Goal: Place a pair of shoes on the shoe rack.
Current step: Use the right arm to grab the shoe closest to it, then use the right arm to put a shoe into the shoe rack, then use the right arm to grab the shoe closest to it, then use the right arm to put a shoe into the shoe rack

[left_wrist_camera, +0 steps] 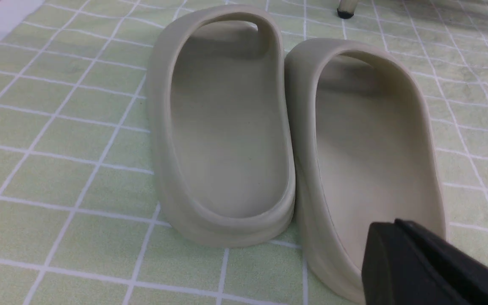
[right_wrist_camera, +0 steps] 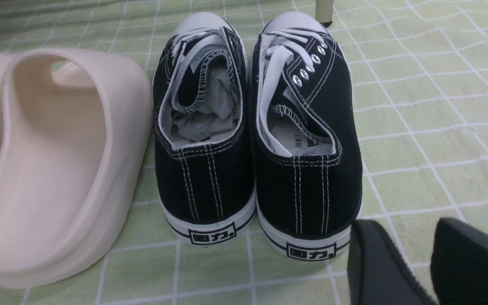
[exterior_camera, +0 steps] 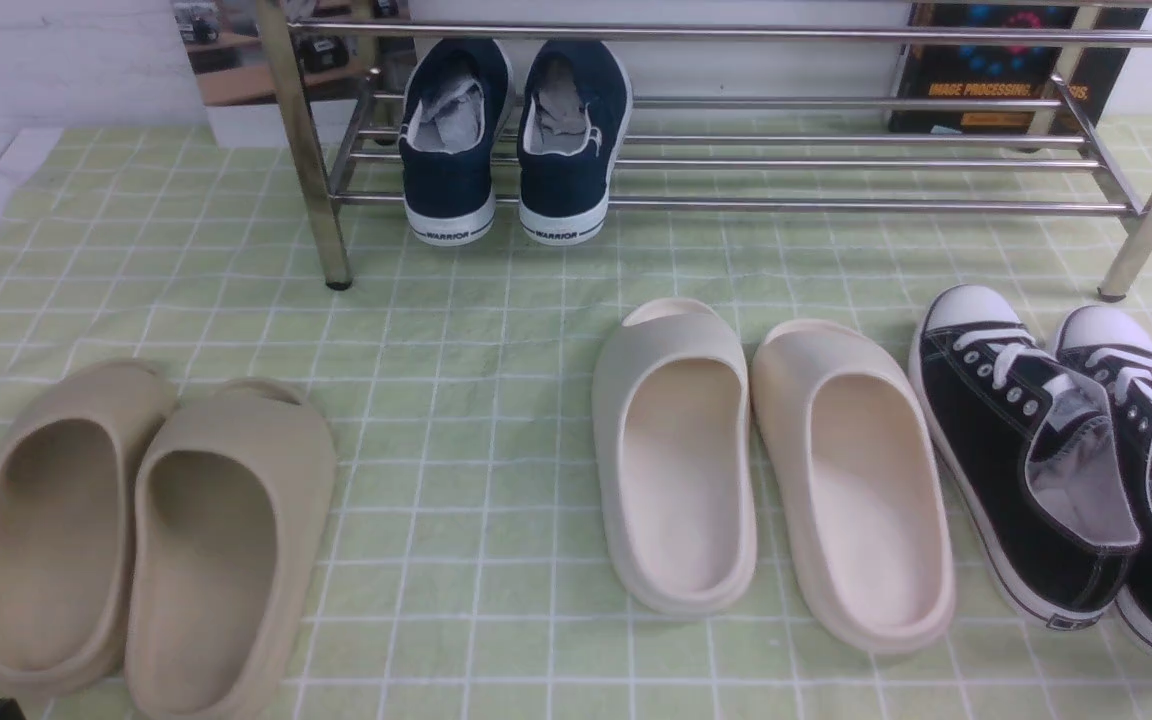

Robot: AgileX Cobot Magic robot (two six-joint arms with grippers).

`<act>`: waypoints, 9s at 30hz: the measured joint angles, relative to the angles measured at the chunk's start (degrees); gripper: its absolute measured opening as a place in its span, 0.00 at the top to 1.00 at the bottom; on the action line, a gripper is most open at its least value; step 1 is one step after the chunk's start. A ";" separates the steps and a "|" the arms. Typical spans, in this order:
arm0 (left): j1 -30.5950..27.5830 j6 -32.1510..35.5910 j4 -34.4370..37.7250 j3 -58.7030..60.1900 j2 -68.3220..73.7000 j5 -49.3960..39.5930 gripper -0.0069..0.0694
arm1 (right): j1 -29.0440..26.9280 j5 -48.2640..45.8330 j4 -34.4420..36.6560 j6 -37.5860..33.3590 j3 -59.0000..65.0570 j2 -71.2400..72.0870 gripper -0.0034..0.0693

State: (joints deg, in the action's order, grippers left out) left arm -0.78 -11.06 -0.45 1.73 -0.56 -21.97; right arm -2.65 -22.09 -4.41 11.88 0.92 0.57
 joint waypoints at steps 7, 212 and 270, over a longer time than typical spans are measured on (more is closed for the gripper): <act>0.00 0.00 0.00 0.00 0.00 0.00 0.88 | 0.00 0.00 0.28 0.00 0.00 0.00 0.62; 0.00 0.19 0.00 0.00 0.00 -0.02 0.69 | 10.57 -24.21 -2.57 -5.08 -52.70 -92.03 0.55; 0.00 0.19 0.00 0.00 0.00 -0.02 0.63 | 10.68 -37.65 3.43 -28.69 -123.46 -127.30 0.92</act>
State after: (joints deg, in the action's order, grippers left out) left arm -0.78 -10.87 -0.45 1.73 -0.56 -21.99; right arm 8.03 -59.74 -0.98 -16.81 -122.53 -126.73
